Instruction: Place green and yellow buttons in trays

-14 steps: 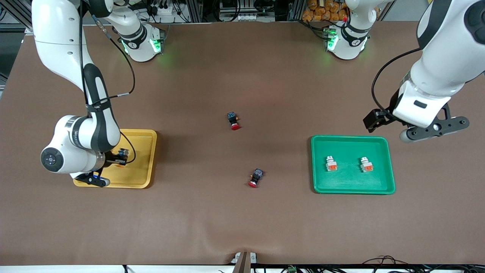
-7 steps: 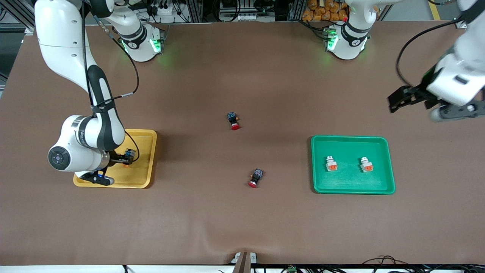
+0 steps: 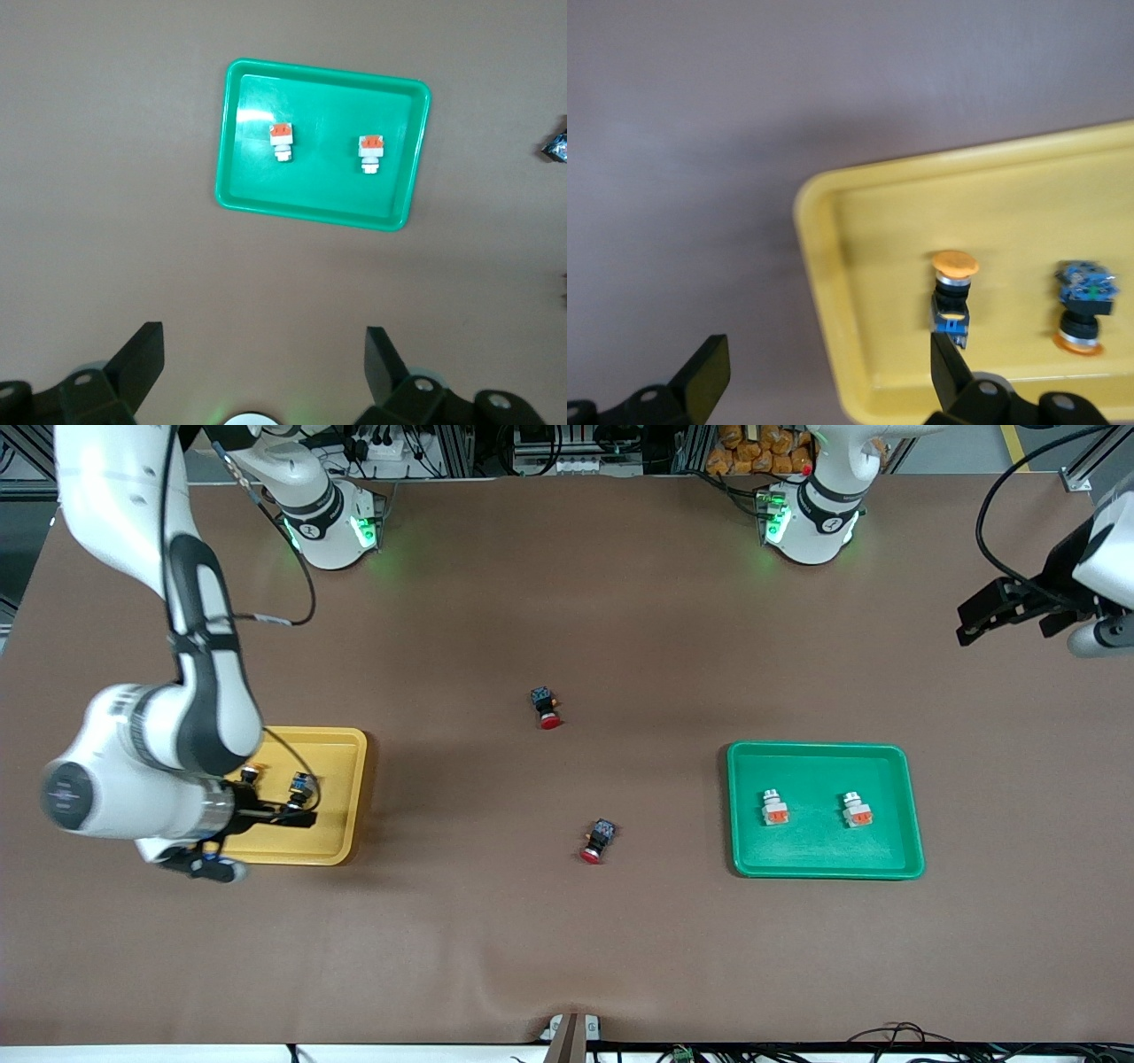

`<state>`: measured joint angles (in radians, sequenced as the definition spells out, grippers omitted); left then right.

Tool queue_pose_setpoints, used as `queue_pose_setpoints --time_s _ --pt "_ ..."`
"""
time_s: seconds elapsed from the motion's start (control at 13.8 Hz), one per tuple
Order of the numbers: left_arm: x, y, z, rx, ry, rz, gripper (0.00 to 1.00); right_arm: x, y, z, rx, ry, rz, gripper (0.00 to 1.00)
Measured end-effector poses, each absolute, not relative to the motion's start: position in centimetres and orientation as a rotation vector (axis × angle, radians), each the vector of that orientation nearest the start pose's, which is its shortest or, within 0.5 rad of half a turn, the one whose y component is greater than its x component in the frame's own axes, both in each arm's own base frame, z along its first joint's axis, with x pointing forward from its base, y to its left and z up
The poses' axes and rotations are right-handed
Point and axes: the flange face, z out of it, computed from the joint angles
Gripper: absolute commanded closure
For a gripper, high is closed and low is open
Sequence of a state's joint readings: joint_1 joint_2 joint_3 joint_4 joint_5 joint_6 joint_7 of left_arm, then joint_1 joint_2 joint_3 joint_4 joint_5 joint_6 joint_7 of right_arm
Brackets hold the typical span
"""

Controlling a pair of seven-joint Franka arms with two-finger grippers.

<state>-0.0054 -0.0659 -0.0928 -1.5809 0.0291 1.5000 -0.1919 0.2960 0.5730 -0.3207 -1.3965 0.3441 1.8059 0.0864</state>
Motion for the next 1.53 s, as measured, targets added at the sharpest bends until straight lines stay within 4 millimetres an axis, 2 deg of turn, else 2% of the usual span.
queue_pose_setpoints --time_s 0.15,0.36,0.51,0.58,0.73,0.87,0.95,1.09,1.24,1.31,1.53 --pt "51.9 -4.4 64.9 -3.098 -0.166 0.02 0.0 70.4 4.1 43.7 -2.971 0.25 0.15 0.0" --pt "51.5 -4.2 65.2 -3.098 -0.172 0.011 0.0 70.4 0.7 49.3 -2.953 0.268 0.065 0.0" --pt "51.5 -4.2 65.3 -3.098 -0.173 0.009 0.0 69.7 0.1 53.4 -2.91 0.249 -0.018 0.0" --pt "51.5 -4.2 65.2 -3.098 -0.173 0.011 0.0 69.1 -0.6 55.3 -2.888 0.248 -0.047 0.0" --pt "51.5 -4.2 65.2 -3.098 -0.172 0.011 0.0 67.5 -3.5 58.3 -2.867 0.267 -0.067 0.0" --pt "51.4 -4.2 65.3 -3.098 -0.172 0.01 0.0 65.1 -5.9 61.7 -2.907 0.218 -0.062 0.0" --pt "51.4 -4.2 65.3 -3.098 -0.172 0.009 0.0 63.9 -6.3 63.6 -2.956 0.157 -0.07 0.0" --pt "51.4 -4.2 65.3 -3.098 -0.172 0.009 0.0 61.0 -4.8 67.4 -3.054 0.02 -0.045 0.0" --pt "51.4 -4.2 65.3 -3.098 -0.172 0.01 0.0 58.0 -2.9 69.8 -3.101 -0.046 0.015 0.0" --pt "51.4 -4.2 65.2 -3.098 -0.171 0.011 0.0 57.1 -2.8 70.2 -3.105 -0.049 0.03 0.0" --pt "51.4 -4.3 65.1 -3.097 -0.167 0.014 0.0 55.6 -3.9 69.4 -3.104 -0.024 0.07 0.0"
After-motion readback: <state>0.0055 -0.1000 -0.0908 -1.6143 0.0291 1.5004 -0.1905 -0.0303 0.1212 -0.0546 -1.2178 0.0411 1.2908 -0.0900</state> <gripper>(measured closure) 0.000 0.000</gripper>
